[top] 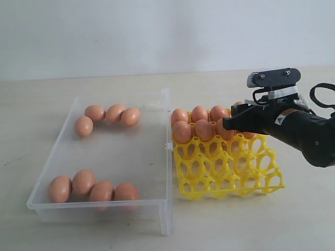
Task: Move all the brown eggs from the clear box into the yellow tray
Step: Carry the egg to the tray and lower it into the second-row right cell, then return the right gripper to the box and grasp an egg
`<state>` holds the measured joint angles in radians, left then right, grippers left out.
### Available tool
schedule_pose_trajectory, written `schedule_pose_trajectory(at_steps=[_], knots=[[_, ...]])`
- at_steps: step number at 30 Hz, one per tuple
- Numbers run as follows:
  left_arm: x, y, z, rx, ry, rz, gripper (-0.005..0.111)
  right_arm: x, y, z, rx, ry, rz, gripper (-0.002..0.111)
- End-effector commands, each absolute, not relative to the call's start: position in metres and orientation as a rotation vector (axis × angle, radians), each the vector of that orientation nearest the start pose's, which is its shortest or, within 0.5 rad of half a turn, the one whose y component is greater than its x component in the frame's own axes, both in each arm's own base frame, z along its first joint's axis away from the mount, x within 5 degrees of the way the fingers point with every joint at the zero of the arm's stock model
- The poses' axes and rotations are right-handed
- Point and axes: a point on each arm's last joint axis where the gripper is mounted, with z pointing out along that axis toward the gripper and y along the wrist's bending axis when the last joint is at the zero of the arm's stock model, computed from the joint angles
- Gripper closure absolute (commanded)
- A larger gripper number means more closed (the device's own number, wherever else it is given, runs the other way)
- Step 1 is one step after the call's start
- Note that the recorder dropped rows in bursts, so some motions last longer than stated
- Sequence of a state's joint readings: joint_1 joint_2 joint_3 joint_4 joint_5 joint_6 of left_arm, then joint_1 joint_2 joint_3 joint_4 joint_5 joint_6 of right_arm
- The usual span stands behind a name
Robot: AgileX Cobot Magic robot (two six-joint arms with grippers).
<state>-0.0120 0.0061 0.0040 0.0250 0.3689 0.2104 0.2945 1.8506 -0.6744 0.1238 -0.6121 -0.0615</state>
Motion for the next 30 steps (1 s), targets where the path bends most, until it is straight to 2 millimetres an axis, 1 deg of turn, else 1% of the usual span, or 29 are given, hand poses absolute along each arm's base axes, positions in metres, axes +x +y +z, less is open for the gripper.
schedule_pose_trajectory(at_steps=[1,3,4,5,7,8,9,11,13,15,16,18,20,22,26,30], knots=[[0.053,0.000,0.180,0.214,1.837,0.160,0.107,0.314,0.089,0.165,-0.261,1.963,0.118,0.050],[0.053,0.000,0.180,0.214,1.837,0.160,0.107,0.310,0.089,0.185,-0.276,1.957,0.120,0.050],[0.053,0.000,0.180,0.214,1.837,0.160,0.107,0.307,0.090,0.192,-0.299,1.995,0.131,0.052],[0.053,0.000,0.180,0.214,1.837,0.160,0.107,0.303,0.097,0.205,-0.345,2.026,0.154,0.054],[0.053,0.000,0.180,0.214,1.837,0.160,0.107,0.296,0.108,0.216,-0.413,2.136,0.182,0.061],[0.053,0.000,0.180,0.214,1.837,0.160,0.107,0.294,0.117,0.223,-0.422,2.204,0.205,0.066],[0.053,0.000,0.180,0.214,1.837,0.160,0.107,0.292,0.127,0.227,-0.441,2.232,0.228,0.068],[0.053,0.000,0.180,0.214,1.837,0.160,0.107,0.291,0.153,0.239,-0.516,2.241,0.267,0.070],[0.053,0.000,0.180,0.214,1.837,0.160,0.107,0.292,0.179,0.249,-0.590,2.197,0.307,0.068],[0.053,0.000,0.180,0.214,1.837,0.160,0.107,0.295,0.205,0.252,-0.642,2.172,0.344,0.063],[0.053,0.000,0.180,0.214,1.837,0.160,0.107,0.298,0.218,0.252,-0.642,2.183,0.371,0.061],[0.053,0.000,0.180,0.214,1.837,0.160,0.107,0.307,0.240,0.246,-0.545,2.249,0.456,0.057],[0.053,0.000,0.180,0.214,1.837,0.160,0.107,0.326,0.257,0.239,-0.309,2.322,0.570,0.055],[0.053,0.000,0.180,0.214,1.837,0.160,0.107,0.346,0.271,0.234,-0.148,2.335,0.635,0.055],[0.053,0.000,0.180,0.214,1.837,0.160,0.107,0.378,0.294,0.216,0.044,2.398,0.660,0.055],[0.053,0.000,0.180,0.216,1.837,0.162,0.107,0.396,0.308,0.194,0.094,2.499,0.604,0.055]])
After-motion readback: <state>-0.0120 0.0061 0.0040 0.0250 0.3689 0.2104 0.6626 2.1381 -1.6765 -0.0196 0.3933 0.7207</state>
